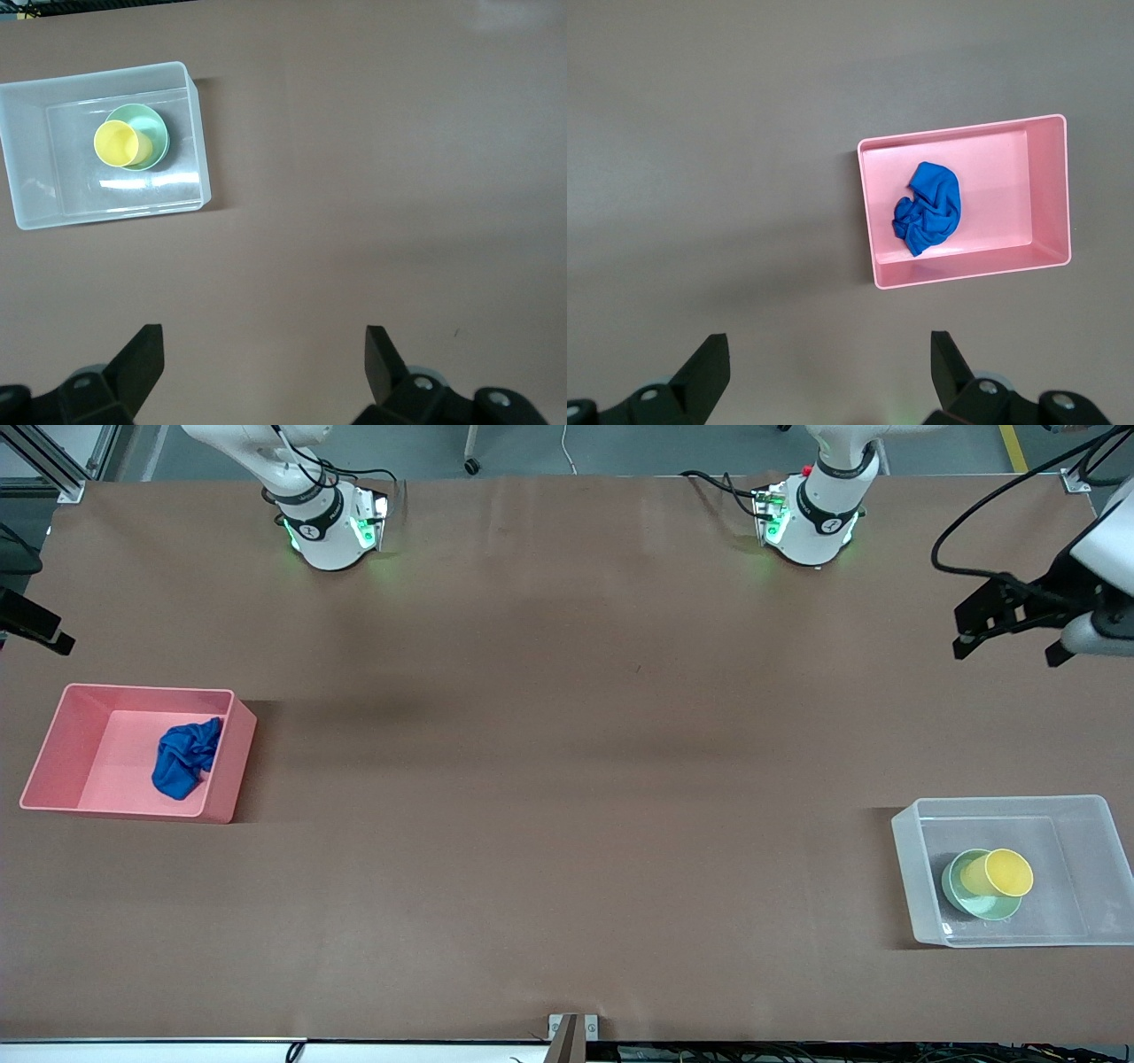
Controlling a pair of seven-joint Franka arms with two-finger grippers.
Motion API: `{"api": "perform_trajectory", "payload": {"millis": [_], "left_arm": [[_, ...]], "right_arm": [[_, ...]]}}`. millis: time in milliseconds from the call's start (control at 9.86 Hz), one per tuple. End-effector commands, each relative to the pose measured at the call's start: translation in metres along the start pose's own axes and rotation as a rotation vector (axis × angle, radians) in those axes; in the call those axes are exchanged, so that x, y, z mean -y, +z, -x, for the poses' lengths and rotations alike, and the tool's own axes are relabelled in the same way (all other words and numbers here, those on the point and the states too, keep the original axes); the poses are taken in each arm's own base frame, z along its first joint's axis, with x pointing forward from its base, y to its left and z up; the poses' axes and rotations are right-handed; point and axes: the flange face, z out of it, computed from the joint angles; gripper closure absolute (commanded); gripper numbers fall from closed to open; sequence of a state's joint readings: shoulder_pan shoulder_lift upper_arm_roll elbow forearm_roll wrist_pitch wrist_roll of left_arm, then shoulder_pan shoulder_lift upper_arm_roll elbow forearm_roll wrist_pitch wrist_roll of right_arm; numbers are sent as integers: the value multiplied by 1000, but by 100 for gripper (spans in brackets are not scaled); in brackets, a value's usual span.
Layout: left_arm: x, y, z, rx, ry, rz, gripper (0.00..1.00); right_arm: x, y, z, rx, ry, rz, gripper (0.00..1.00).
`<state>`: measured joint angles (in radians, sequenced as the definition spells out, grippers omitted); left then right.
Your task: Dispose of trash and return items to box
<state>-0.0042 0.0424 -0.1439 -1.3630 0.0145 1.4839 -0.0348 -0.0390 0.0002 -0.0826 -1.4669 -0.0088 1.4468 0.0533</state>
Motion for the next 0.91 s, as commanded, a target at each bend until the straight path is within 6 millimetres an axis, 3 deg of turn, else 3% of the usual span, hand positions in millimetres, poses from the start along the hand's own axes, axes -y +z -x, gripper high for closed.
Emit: {"api": "perform_trajectory", "payload": {"millis": [0,507,812], "left_arm": [[-3,23,21,56,5,-5,0],[9,30,16,56,-23,-12,0],[9,30,24,62,-41,-15,0]], "right_arm": [[-3,-1,7,-5,-6,9,0],[-3,-1,7,-5,-6,9,0],[-1,-1,7,-5,-9,9,0]]}}
